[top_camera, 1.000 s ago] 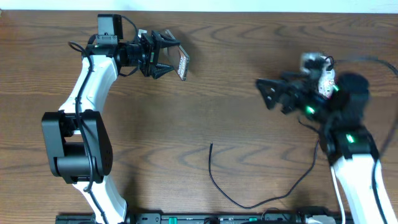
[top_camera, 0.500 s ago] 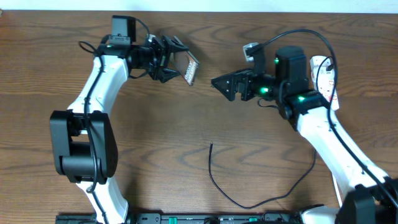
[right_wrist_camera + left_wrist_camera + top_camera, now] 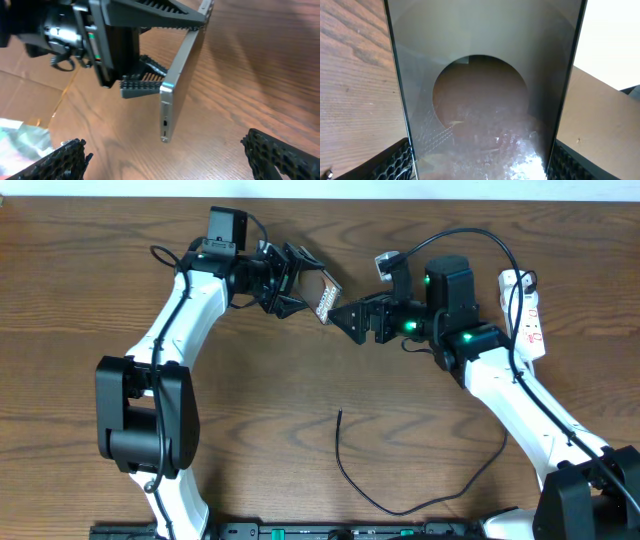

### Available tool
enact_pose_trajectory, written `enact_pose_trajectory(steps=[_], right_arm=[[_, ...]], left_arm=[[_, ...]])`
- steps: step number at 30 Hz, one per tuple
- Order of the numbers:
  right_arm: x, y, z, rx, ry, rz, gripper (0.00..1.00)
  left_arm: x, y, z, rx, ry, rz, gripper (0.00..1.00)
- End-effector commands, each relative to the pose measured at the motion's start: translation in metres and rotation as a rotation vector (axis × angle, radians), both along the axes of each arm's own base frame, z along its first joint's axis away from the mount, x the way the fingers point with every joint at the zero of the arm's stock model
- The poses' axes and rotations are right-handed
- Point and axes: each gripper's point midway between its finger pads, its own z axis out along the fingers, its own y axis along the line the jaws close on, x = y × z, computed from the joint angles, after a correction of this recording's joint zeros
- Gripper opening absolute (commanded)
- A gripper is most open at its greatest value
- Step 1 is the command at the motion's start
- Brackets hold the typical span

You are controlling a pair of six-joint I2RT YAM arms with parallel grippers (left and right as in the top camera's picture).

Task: Plug charger to phone and switch on socket
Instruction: 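Close the right gripper on the phone's edge beside the left gripper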

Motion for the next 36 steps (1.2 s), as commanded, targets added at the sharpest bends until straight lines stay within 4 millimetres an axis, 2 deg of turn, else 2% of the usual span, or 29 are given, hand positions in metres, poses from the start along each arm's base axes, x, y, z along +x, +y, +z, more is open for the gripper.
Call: enact_pose_trajectory(steps=[1,12,21,25,36], right_arm=[[0.012,-0.002,-0.003,-0.05,-0.014,-0.068,0.99],[0.021,-0.001,-0.018,-0.204,-0.066,-0.21,0.95],[0.021,0.003,-0.021,-0.234,-0.067,-0.278,0.89],[0.022,0.002,-0.021,-0.204,-0.023,-0.318,0.78],[0.02,0.004,-0.021,-0.078,0.148,-0.429,0.81]], left_arm=[[0.0,-0.01,0.015,-0.03,0.01,0.005,0.07],[-0.01,-0.029,0.015,-0.045,0.071,0.002,0.07],[-0.015,-0.037,0.016,-0.056,0.094,-0.007,0.08],[-0.016,-0.04,0.016,-0.056,0.094,-0.014,0.07],[-0.016,-0.04,0.016,-0.056,0.093,-0.014,0.07]])
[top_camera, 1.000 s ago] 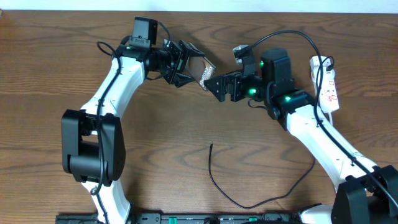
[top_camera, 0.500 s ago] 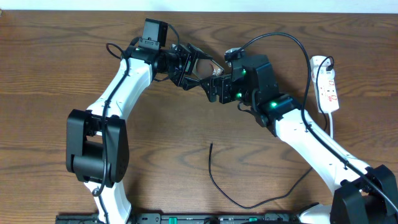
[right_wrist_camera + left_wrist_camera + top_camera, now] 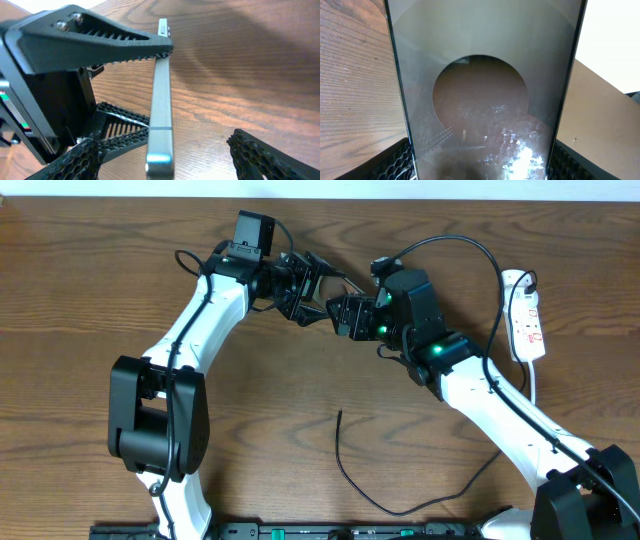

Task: Plug charger to phone and switch on socket
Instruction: 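Close the right gripper on the phone's edge beside the left gripper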

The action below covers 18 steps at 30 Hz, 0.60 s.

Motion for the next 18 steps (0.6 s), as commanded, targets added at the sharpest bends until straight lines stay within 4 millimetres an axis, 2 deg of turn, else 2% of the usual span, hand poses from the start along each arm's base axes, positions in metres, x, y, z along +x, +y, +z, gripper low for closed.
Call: enact_pose_trajectory(steps=[1,5,15,16,18], right_arm=[[0.003,0.003,0.002,0.043,0.036,-0.046,0.8],[0.003,0.002,0.001,0.025,0.027,-0.032,0.74],[0.001,0.002,-0.016,-0.012,0.061,-0.02,0.74],[0.001,0.002,-0.016,-0.012,0.061,-0.02,0.72],[0.001,0.002,-0.016,-0.012,0.061,-0.02,0.62]], left_arm=[[0.002,-0.004,0.016,-0.029,-0.031,-0.013,0.07],[0.003,-0.004,0.016,-0.029,-0.035,-0.014,0.07],[-0.002,-0.016,0.018,-0.033,-0.046,-0.041,0.07],[-0.002,-0.017,0.018,-0.034,-0.05,-0.043,0.07],[-0.002,-0.019,0.019,-0.036,-0.056,-0.048,0.07]])
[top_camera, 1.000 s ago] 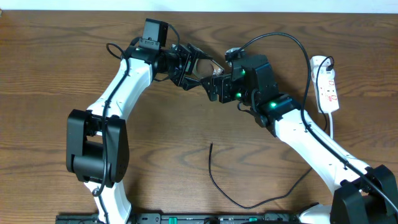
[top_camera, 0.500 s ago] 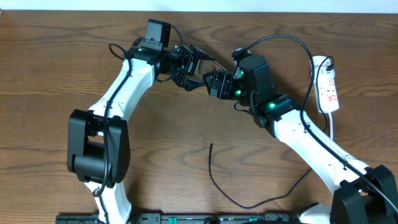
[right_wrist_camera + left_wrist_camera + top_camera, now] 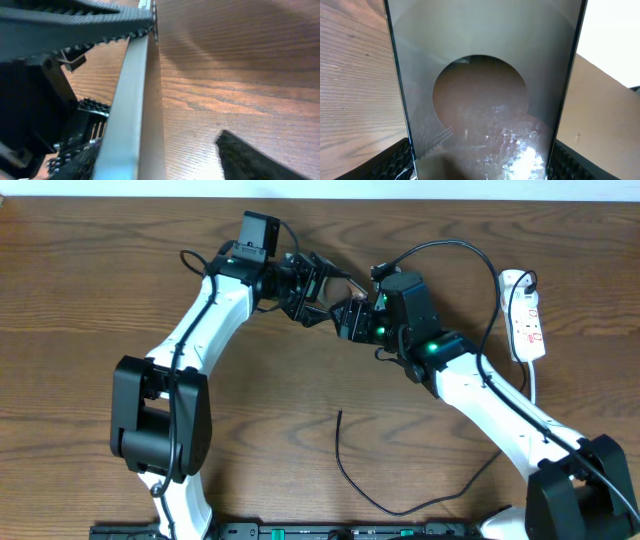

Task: Plug charger to phone and switch on socket
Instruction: 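Close the right gripper on the phone's edge beside the left gripper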

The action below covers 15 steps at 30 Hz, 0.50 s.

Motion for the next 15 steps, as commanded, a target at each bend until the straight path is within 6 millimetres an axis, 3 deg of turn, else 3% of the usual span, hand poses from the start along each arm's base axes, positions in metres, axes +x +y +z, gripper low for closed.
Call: enact_pose_trajectory(steps=[1,4,7,11,15], right_arm=[[0.0033,0.0032,0.0062,-0.004,-0.021,0.004,0.6],[0.003,0.0036,0.0062,-0.004,-0.02,0.005,0.58],[0.0031,0.0035,0.006,-0.004,-0.021,0.004,0.49],[0.0037,0.0038,0.007,-0.002,-0.025,0.004,0.53],[0.0057,0.0047,0.0096,0.005,-0.037,0.003,0.51]], left_arm=[[0.0005,-0.0088,0.0169,-0.032,-0.038,-0.025,0.07],[0.0005,-0.0088,0.0169,-0.032,-0.038,-0.025,0.07],[-0.0001,-0.0098,0.0169,-0.032,-0.038,-0.028,0.07],[-0.0007,-0.0109,0.0169,-0.031,-0.038,-0.03,0.07],[-0.0007,-0.0109,0.0169,-0.031,-0.038,-0.03,0.07]])
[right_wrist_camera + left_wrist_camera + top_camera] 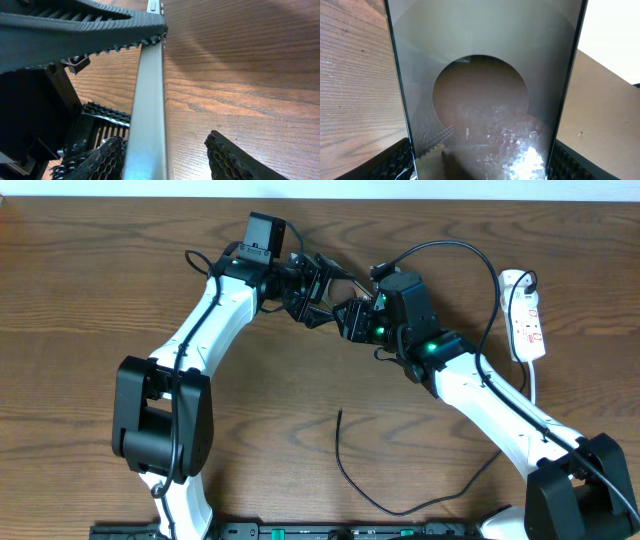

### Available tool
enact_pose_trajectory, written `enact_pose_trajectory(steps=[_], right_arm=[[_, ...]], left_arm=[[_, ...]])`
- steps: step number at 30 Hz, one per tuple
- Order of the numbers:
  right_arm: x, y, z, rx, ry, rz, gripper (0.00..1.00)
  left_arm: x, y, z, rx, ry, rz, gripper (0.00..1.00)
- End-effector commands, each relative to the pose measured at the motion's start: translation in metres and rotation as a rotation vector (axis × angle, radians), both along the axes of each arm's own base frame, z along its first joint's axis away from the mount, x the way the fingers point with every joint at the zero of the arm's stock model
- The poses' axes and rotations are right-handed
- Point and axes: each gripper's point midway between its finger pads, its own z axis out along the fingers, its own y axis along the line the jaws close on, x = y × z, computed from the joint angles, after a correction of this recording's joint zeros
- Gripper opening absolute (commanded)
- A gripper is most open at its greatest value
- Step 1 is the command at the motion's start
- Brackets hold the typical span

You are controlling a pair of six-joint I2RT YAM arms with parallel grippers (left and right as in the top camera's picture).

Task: Plug charger to phone and switch on socket
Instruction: 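Close the right gripper on the phone's edge beside the left gripper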

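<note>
The phone (480, 75) stands on edge in the air with my left gripper (479, 150) shut on it, its glass filling the left wrist view. In the right wrist view its silver edge (147, 110) runs between the fingers of my right gripper (165, 142), which is open around it; the right finger (235, 160) stands apart from the metal. Overhead, my left gripper (312, 288) and right gripper (348, 315) meet at the back middle, and the phone is mostly hidden. The black charger cable (345, 465) lies loose on the table, its tip (339, 413) free.
A white power strip (527, 315) lies at the right rear, with a cord looping over my right arm. The wooden table (80, 380) spreads out to the left and front. The charger cable curves towards the front edge.
My right gripper has crept a little further onto the phone's edge, so its fingers straddle more of it. The left gripper still holds the phone in nearly the same place.
At first my left gripper held the phone on edge at the back middle, with the open right gripper a short way off, facing its port end. Then the two grippers stood closer together. By now the right fingers stand around the phone's edge. The cable has stayed put.
</note>
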Motion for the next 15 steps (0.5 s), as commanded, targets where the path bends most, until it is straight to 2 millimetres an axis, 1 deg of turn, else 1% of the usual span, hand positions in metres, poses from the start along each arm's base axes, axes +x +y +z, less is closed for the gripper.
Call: enact_pose_trajectory(steps=[1,6,9,10,14,15], right_arm=[[0.0049,0.0045,0.0105,0.006,-0.036,0.006,0.5],[0.0084,0.0065,0.016,0.02,-0.061,0.005,0.44],[0.0082,0.0067,0.0159,0.019,-0.06,0.006,0.36],[0.0082,0.0067,0.0159,0.019,-0.06,0.006,0.32],[0.0082,0.0067,0.0161,0.02,-0.061,0.006,0.27],[0.0082,0.0067,0.0161,0.02,-0.061,0.006,0.24]], left_arm=[[0.0022,-0.0049,0.0166,-0.03,-0.035,-0.016,0.07],[0.0022,-0.0049,0.0166,-0.031,-0.035,-0.016,0.07],[0.0021,-0.0049,0.0167,-0.031,-0.035,-0.017,0.08],[0.0021,-0.0049,0.0167,-0.031,-0.035,-0.017,0.07],[0.0022,-0.0049,0.0166,-0.031,-0.035,-0.016,0.07],[0.0022,-0.0049,0.0166,-0.031,-0.035,-0.016,0.07]])
